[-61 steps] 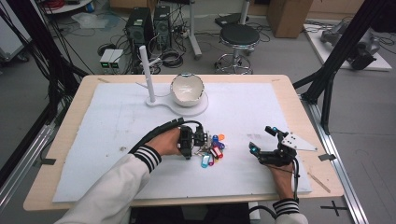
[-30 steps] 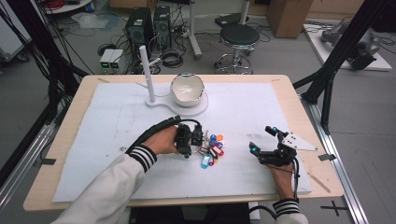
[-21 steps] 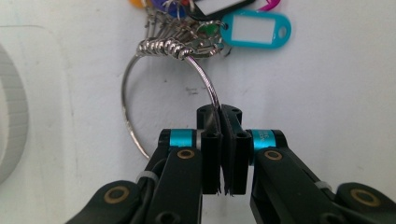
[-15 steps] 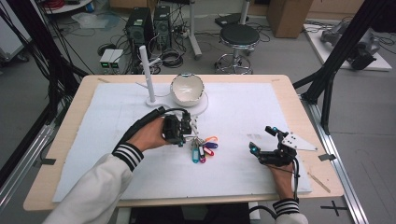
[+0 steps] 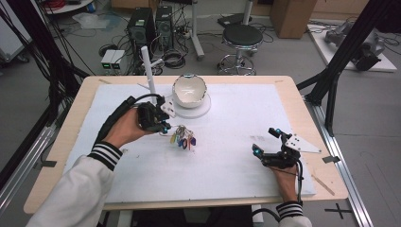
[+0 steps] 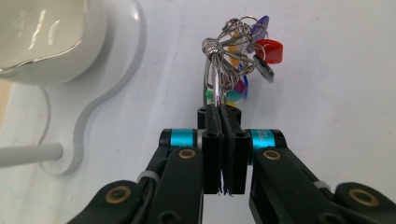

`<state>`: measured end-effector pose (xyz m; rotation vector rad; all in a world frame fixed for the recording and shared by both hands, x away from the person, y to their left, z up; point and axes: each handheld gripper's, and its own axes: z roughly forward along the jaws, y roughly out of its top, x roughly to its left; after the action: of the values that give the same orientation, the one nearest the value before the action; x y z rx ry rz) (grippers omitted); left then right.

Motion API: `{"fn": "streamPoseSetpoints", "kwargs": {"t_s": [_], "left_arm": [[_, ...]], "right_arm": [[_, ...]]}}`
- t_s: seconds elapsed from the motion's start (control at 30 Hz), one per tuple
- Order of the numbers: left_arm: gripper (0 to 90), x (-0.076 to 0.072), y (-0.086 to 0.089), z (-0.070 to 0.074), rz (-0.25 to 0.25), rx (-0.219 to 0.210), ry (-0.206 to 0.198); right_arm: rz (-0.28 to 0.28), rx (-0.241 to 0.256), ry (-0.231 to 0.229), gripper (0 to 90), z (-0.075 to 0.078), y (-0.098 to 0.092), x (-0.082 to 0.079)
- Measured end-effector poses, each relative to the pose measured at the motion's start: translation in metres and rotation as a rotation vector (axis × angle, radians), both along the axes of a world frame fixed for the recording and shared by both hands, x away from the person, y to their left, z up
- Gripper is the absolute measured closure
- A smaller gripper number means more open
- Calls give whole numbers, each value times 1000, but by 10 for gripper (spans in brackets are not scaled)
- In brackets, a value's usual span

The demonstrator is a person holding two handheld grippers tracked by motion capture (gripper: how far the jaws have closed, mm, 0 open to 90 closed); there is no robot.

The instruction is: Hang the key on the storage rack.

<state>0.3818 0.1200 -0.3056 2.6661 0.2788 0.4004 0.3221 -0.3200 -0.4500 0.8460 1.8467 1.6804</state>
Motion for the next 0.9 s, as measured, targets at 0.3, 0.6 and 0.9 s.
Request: {"fn": "streamPoseSetpoints", "kwargs": {"t_s": [0.3,0.6,0.9], "left_arm": [[874,7,39,14,70,-116,-30],[874,19,66,28,128,-208,-56],[874,39,90,33,191,-258,-71]], "right_arm": [[-3,-2,0,23,0,0,0],[-5,-14,-11,23,0,1,0],[-6,-12,-5,23,0,1,-1]]}}
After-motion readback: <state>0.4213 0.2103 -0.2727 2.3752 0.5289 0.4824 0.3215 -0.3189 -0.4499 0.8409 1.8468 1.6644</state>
